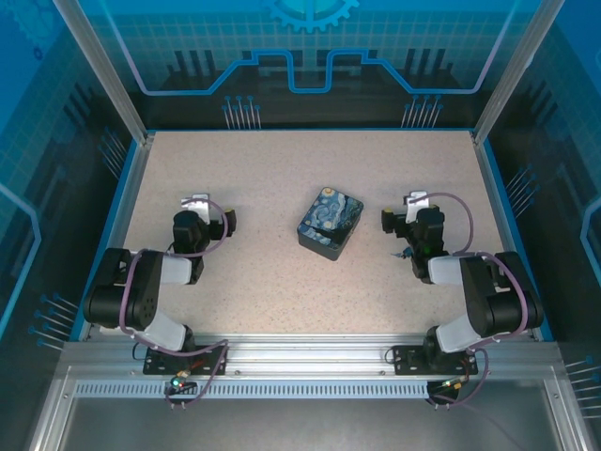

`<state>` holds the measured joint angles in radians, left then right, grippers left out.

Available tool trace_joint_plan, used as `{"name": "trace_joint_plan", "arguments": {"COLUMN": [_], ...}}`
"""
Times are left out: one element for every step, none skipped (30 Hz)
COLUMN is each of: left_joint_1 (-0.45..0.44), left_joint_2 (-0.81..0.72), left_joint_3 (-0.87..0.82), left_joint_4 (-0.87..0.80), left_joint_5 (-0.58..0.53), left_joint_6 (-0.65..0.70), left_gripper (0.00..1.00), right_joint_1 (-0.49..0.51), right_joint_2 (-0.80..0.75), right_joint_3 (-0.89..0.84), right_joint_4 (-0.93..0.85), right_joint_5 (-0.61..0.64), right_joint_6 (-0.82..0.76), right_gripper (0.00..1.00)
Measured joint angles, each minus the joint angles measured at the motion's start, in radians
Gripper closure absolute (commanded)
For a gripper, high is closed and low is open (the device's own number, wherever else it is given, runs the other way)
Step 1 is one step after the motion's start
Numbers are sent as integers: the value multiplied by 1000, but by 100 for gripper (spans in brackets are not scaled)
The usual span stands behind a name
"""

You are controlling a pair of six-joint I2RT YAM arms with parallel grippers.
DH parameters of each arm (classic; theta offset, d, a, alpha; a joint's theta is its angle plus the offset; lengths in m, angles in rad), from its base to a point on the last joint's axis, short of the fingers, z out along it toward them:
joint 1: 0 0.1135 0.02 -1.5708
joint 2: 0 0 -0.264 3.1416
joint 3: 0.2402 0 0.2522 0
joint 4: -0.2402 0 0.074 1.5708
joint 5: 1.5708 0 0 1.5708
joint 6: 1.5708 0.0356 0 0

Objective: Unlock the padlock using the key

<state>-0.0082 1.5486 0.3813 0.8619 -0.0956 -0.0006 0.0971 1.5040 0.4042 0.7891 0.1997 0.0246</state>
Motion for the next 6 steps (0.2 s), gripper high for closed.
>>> {"name": "trace_joint_plan", "arguments": {"left_joint_1": [0, 0, 0, 0, 0, 0], "left_joint_2": [0, 0, 0, 0, 0, 0], "left_joint_3": [0, 0, 0, 0, 0, 0], "left_joint_4": [0, 0, 0, 0, 0, 0], "left_joint_5": [0, 0, 0, 0, 0, 0], "left_joint_6": [0, 0, 0, 0, 0, 0], "left_gripper": [1, 1, 1, 1, 1, 1], "right_joint_1": [-3, -8, -16, -23, -26, -27], "right_joint_2": [0, 0, 0, 0, 0, 0], "right_joint_3": [0, 2, 5, 8, 10, 11], "right_joint_4": [-5, -12, -20, -27, -29, -29], "right_joint_5": [-8, -25, -47, -62, -74, -80], "right_joint_6": [0, -1, -4, -7, -8, -10], "right_gripper": [0, 0, 0, 0, 0, 0]}}
